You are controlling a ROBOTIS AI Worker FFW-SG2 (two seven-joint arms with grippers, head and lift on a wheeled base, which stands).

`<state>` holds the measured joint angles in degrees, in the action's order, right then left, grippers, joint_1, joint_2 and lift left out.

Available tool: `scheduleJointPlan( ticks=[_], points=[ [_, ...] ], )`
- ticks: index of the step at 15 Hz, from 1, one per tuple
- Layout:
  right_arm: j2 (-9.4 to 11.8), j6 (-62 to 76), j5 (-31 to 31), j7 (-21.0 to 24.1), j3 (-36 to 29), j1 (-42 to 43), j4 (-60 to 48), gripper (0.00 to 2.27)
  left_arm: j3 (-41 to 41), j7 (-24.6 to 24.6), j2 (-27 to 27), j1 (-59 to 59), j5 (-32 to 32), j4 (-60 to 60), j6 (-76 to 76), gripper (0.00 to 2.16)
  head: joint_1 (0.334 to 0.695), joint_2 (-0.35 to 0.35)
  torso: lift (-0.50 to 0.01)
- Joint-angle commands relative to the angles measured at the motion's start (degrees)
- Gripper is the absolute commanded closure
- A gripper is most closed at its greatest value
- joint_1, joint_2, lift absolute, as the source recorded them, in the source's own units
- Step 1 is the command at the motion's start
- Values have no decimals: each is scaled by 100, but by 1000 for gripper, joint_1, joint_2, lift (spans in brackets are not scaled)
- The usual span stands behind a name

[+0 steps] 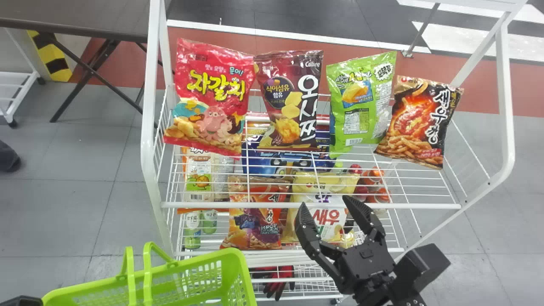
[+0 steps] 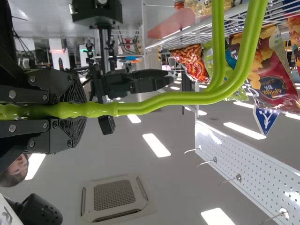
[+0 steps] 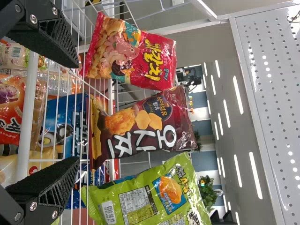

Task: Hold basket handle with left hand then pick Gkobukchip with right hand and place into basket

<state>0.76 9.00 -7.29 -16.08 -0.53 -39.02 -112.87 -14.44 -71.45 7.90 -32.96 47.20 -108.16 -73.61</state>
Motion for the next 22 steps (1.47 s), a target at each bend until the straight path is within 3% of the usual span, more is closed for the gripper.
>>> scheduleJointPlan(
  ticks=[1,11,16,22],
  points=[
    [-5,0,0,0,-9,0,-7,110,3,-1,1,0,0,6,0,2155,695,-181,0],
    [-14,-281,0,62,-132,220,-60,110,21,26,1,9,-9,15,0,2155,695,-186,0],
    [-14,-1529,-70,185,-475,852,-280,107,21,34,18,9,-17,-47,-35,2155,695,-220,0],
    [-14,-2918,-580,185,-1266,1907,-280,107,21,87,62,62,-35,-117,-141,2155,695,-284,0]
  ],
)
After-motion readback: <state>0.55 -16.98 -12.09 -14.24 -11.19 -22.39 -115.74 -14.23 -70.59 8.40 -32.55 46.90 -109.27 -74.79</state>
